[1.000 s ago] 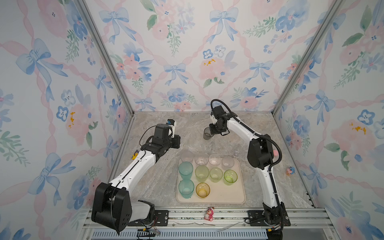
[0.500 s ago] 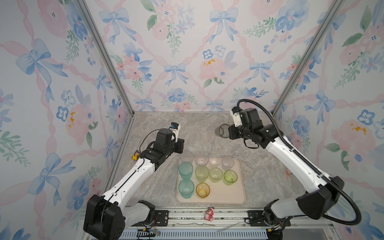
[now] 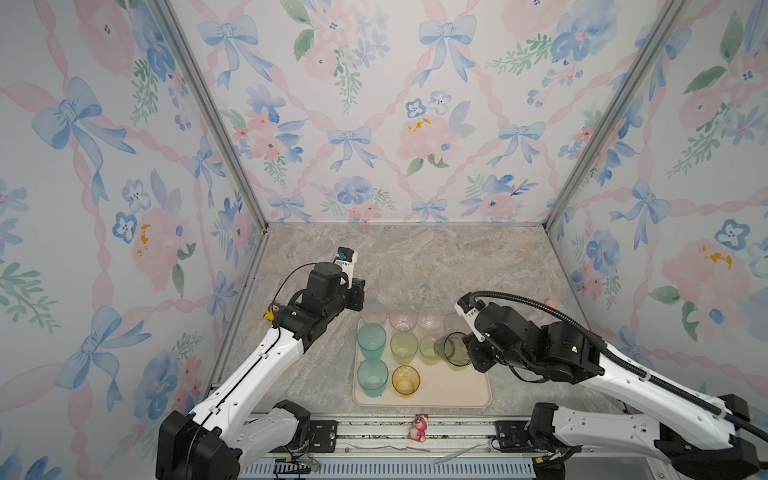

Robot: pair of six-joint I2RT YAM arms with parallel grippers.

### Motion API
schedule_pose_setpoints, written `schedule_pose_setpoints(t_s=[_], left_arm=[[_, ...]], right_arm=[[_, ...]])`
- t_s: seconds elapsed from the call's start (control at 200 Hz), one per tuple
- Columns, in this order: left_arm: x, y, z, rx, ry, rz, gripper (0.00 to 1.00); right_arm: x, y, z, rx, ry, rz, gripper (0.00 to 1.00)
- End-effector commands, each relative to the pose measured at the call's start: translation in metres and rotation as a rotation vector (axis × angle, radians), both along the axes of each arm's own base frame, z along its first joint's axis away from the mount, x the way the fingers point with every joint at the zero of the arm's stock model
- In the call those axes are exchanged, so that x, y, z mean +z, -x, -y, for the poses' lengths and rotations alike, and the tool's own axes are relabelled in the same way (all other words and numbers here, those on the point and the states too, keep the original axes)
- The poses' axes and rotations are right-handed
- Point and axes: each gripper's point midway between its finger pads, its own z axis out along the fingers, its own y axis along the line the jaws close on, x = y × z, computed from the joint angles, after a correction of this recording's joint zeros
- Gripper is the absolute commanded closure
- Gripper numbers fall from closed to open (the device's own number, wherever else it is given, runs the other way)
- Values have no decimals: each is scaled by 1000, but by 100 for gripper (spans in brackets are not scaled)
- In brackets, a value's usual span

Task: Place the glasses into the tray
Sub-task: 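Lift and carry the dark grey glass with the right gripper to the tray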

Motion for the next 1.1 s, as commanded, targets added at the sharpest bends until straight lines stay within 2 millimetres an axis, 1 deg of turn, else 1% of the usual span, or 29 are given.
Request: schedule_pose_setpoints(t_s=[0.0, 0.13, 0.255, 0.505, 0.665, 0.915, 1.096], left_arm=[[0, 6, -5, 5, -33, 1, 79], [1, 7, -6, 5, -27, 1, 78], [1, 7, -5, 3, -25, -2, 79], [-4, 6, -4, -4, -32, -13, 78], [-7, 5, -4, -4, -39, -21, 78], [-12, 5, -5, -3, -52, -28, 77], [-13, 4, -6, -2, -58, -29, 77]], right_arm=[[-20, 13, 6, -51, 67, -41, 100], [-47, 24, -3, -35, 118, -110, 100], [-74, 30, -13, -32, 151, -181, 100], [-107, 31, -23, -34, 246, -243, 100], [-118, 30, -30, -19, 265, -269, 100], [-139, 28, -28, -14, 331, -310, 100], [-145, 24, -29, -12, 342, -324, 100]])
